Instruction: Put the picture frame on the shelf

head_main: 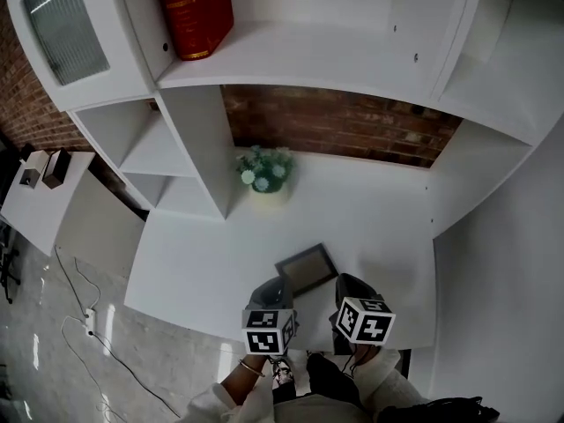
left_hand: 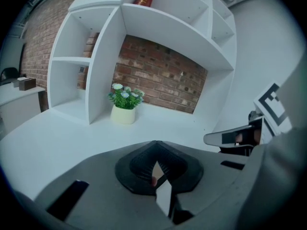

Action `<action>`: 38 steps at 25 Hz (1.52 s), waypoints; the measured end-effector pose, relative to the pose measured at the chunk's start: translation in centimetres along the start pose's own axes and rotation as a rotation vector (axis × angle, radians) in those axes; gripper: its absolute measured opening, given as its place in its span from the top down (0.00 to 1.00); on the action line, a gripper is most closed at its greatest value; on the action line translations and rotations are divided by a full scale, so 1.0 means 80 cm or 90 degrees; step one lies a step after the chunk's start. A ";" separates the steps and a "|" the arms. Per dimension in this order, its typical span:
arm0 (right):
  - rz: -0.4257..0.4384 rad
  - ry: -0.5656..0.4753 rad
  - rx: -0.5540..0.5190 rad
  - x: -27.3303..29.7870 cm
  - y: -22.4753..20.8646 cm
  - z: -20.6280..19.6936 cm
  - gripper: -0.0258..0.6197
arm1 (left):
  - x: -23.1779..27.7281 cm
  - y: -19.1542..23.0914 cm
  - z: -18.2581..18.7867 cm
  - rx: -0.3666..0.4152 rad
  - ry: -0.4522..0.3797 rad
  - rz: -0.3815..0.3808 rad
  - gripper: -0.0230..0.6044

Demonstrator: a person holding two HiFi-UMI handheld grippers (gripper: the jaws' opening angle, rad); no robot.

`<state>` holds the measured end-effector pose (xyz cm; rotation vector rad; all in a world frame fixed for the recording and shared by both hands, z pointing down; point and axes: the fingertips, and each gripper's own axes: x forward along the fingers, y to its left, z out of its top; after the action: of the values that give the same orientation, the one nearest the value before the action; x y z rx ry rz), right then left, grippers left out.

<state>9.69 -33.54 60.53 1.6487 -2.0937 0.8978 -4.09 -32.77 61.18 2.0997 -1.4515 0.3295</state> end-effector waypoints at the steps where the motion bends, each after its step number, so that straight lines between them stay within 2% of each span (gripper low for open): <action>1: -0.001 0.007 0.003 0.003 -0.004 -0.006 0.92 | 0.002 0.000 -0.008 -0.004 0.009 0.002 0.95; 8: 0.001 0.036 0.016 0.030 -0.024 -0.025 0.92 | 0.031 0.007 -0.039 -0.025 0.052 0.009 0.95; 9: 0.003 0.041 0.018 0.033 -0.026 -0.028 0.92 | 0.033 0.009 -0.043 -0.027 0.055 0.014 0.93; 10: 0.004 0.045 0.020 0.035 -0.028 -0.031 0.92 | 0.035 0.011 -0.047 -0.030 0.059 0.020 0.84; 11: 0.004 0.050 0.020 0.038 -0.031 -0.033 0.92 | 0.037 0.013 -0.052 -0.034 0.064 0.027 0.81; 20: 0.019 0.080 0.012 0.060 -0.044 -0.041 0.92 | 0.054 0.034 -0.090 -0.091 0.135 0.095 0.71; 27: 0.033 0.102 -0.009 0.077 -0.055 -0.042 0.92 | 0.066 0.048 -0.094 -0.111 0.139 0.163 0.71; 30: 0.041 0.110 -0.015 0.085 -0.059 -0.042 0.92 | 0.072 0.049 -0.101 -0.136 0.151 0.174 0.71; 38: 0.061 0.123 -0.027 0.104 -0.061 -0.035 0.92 | 0.081 0.054 -0.111 -0.165 0.188 0.219 0.71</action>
<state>11.73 -38.54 69.01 1.3904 -2.0584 0.9939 -4.61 -33.86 72.92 1.5244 -1.5749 0.5274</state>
